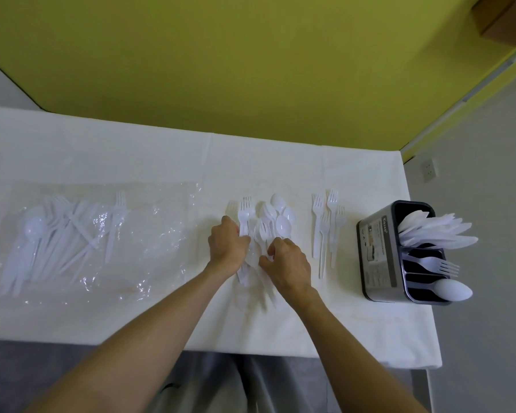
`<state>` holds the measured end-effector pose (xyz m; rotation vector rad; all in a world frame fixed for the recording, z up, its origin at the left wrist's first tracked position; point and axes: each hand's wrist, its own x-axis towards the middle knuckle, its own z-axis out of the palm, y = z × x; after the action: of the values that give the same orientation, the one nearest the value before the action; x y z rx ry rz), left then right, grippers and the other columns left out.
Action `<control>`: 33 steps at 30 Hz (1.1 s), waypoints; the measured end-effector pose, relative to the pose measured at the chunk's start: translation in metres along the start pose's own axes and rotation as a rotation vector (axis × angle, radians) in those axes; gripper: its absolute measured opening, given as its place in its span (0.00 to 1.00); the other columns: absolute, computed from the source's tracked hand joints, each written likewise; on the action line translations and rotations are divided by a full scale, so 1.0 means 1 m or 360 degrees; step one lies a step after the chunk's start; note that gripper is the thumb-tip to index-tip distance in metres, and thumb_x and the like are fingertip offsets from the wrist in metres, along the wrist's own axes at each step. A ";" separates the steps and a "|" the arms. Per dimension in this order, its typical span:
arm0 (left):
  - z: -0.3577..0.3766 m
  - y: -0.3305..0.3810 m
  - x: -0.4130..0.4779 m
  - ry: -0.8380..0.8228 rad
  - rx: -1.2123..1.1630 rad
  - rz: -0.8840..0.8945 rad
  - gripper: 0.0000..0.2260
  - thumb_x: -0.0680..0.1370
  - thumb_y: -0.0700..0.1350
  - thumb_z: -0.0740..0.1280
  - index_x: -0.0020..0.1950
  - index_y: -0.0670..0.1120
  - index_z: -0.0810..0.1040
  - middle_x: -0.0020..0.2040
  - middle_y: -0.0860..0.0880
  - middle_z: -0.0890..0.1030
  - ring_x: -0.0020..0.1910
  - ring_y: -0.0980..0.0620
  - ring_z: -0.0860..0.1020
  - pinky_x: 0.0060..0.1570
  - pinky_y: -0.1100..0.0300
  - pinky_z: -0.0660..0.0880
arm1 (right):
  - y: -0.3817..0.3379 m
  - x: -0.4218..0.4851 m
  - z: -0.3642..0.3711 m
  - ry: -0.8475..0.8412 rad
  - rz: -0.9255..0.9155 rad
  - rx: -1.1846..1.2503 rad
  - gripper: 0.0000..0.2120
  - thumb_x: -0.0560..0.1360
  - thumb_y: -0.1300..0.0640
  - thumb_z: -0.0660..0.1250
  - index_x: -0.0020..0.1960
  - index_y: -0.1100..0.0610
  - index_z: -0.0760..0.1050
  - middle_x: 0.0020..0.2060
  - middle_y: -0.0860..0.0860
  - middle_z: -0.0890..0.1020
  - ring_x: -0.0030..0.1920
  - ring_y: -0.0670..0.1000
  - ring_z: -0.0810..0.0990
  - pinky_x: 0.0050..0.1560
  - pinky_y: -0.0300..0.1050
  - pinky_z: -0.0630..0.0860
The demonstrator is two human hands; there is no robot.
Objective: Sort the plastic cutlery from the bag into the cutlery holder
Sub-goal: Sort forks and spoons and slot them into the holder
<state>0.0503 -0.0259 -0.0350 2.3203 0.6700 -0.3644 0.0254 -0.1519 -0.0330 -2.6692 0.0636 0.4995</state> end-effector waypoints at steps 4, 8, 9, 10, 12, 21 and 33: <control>-0.001 -0.001 0.001 -0.0008 -0.0006 0.0026 0.11 0.74 0.44 0.70 0.49 0.41 0.72 0.45 0.44 0.78 0.41 0.45 0.76 0.38 0.59 0.69 | 0.001 0.005 -0.009 -0.0039 0.0168 0.0217 0.07 0.74 0.53 0.68 0.45 0.57 0.77 0.38 0.50 0.80 0.37 0.50 0.77 0.35 0.39 0.70; -0.003 0.000 -0.001 -0.0031 0.0085 0.0122 0.09 0.75 0.41 0.67 0.50 0.39 0.71 0.44 0.42 0.77 0.42 0.42 0.76 0.38 0.57 0.68 | 0.020 0.012 -0.034 0.0163 0.0358 0.0571 0.05 0.72 0.53 0.69 0.42 0.54 0.76 0.35 0.46 0.79 0.37 0.47 0.76 0.35 0.36 0.68; -0.003 0.000 -0.001 -0.0022 0.0102 0.0142 0.08 0.75 0.40 0.66 0.50 0.38 0.70 0.43 0.42 0.77 0.41 0.42 0.75 0.38 0.56 0.69 | 0.027 0.013 -0.040 0.0234 0.0404 0.0611 0.05 0.72 0.53 0.70 0.44 0.54 0.76 0.36 0.46 0.79 0.38 0.47 0.77 0.36 0.36 0.69; -0.002 0.001 -0.002 -0.0010 0.0112 0.0152 0.07 0.76 0.39 0.65 0.51 0.38 0.70 0.43 0.42 0.76 0.40 0.42 0.74 0.37 0.56 0.69 | 0.035 0.014 -0.046 0.0304 0.0456 0.0638 0.05 0.73 0.53 0.70 0.45 0.54 0.76 0.37 0.46 0.79 0.39 0.48 0.78 0.37 0.37 0.70; -0.002 0.001 -0.003 0.0021 0.0125 0.0144 0.07 0.76 0.39 0.64 0.51 0.38 0.70 0.42 0.42 0.76 0.38 0.44 0.72 0.36 0.56 0.69 | 0.051 0.015 -0.050 0.0396 0.0544 0.0691 0.06 0.73 0.55 0.69 0.47 0.56 0.76 0.39 0.49 0.81 0.42 0.50 0.80 0.39 0.40 0.73; 0.005 -0.004 0.001 0.0052 0.0059 0.0170 0.12 0.75 0.45 0.70 0.51 0.40 0.71 0.42 0.45 0.78 0.39 0.47 0.74 0.39 0.59 0.66 | 0.068 0.008 -0.037 0.0630 0.0523 0.0720 0.11 0.78 0.59 0.65 0.60 0.60 0.74 0.52 0.54 0.79 0.49 0.52 0.78 0.48 0.45 0.77; 0.009 0.008 0.000 0.0050 0.0050 0.0173 0.17 0.74 0.45 0.71 0.52 0.39 0.67 0.39 0.44 0.76 0.38 0.44 0.75 0.35 0.59 0.66 | 0.043 0.000 -0.022 0.0448 0.0286 0.0487 0.09 0.79 0.56 0.62 0.58 0.52 0.74 0.50 0.47 0.80 0.46 0.48 0.80 0.46 0.48 0.80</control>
<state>0.0544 -0.0369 -0.0371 2.3850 0.5541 -0.2910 0.0276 -0.1998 -0.0313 -2.4218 0.4299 0.1472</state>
